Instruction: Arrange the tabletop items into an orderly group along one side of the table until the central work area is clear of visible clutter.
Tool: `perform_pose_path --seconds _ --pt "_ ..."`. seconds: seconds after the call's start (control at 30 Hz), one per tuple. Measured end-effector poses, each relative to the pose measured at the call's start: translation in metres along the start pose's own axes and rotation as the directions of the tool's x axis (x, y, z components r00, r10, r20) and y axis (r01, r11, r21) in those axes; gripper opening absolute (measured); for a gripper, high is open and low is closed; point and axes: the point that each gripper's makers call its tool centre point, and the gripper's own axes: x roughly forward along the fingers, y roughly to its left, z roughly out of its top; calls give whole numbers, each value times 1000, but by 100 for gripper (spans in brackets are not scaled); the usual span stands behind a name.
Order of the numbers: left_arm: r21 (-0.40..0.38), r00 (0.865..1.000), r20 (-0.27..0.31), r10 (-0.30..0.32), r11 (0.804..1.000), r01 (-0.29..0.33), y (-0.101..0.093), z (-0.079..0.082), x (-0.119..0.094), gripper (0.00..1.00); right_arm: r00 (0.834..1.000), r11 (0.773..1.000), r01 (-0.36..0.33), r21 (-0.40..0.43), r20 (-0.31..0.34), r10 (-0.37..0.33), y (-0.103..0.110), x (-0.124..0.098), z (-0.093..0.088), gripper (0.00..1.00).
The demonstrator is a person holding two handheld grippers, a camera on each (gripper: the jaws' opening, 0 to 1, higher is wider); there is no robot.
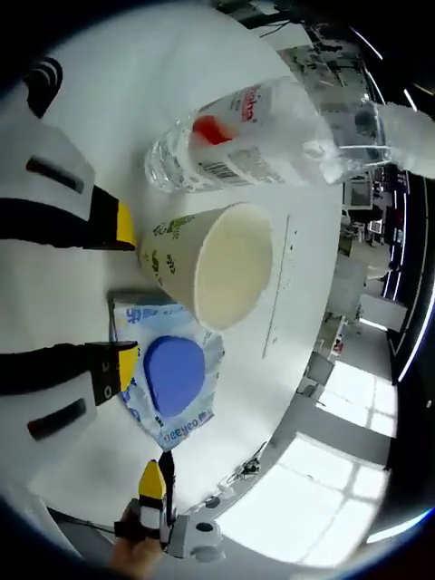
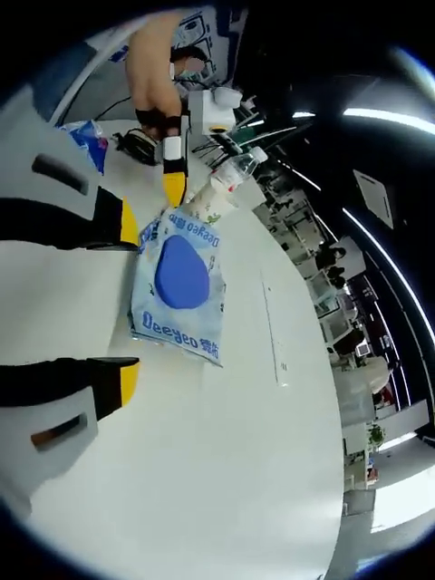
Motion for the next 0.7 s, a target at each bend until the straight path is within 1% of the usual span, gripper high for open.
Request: perform_pose_path --seconds 0.07,0.1,0.13,0.17,0.2,0.23,0.27,0.3,0.43,0.57,0.63,0.7 --pt "6 1000 -9 -6 1000 6 0 -4 -4 52 1000 1000 2 -9 4 -2 3 -7 -1 53" --pt "8 1000 -14 1 1000 -1 1 -7 -6 61 1000 1000 2 -9 9 -2 5 -10 -1 53" --pt "10 1000 -7 16 1000 -16 2 -9 -9 81 1000 1000 3 -6 20 -2 7 -14 0 53" --pt "10 999 12 35 999 -35 5 -8 -13 94 1000 1000 3 -6 27 -3 8 -16 1 54" --pt "7 999 15 37 999 -37 5 -9 -15 100 999 1000 3 -6 33 -3 11 -19 1 55" --pt "6 999 11 34 999 -34 6 -10 -19 95 999 1000 3 -6 35 -3 12 -21 1 56" --pt "5 1000 3 31 1000 -31 6 -12 -27 96 999 1000 2 -5 36 -2 15 -23 0 56" --pt "0 1000 3 25 1000 -25 4 -13 -32 99 999 1000 2 -4 36 -1 16 -24 -1 56" --pt "-8 1000 16 25 1000 -25 8 -17 -51 100 999 1000 2 -9 36 -2 25 -31 -8 56" --pt "-44 1000 19 23 999 -22 14 -23 -66 97 999 1000 1 0 41 -1 34 -36 -14 57" --pt "-40 1000 15 28 999 -27 16 -28 -72 95 999 1000 1 1 42 -1 39 -39 -18 56" --pt "-44 999 26 27 999 -26 17 -29 -79 94 999 1000 -1 0 40 1 42 -40 -22 56"
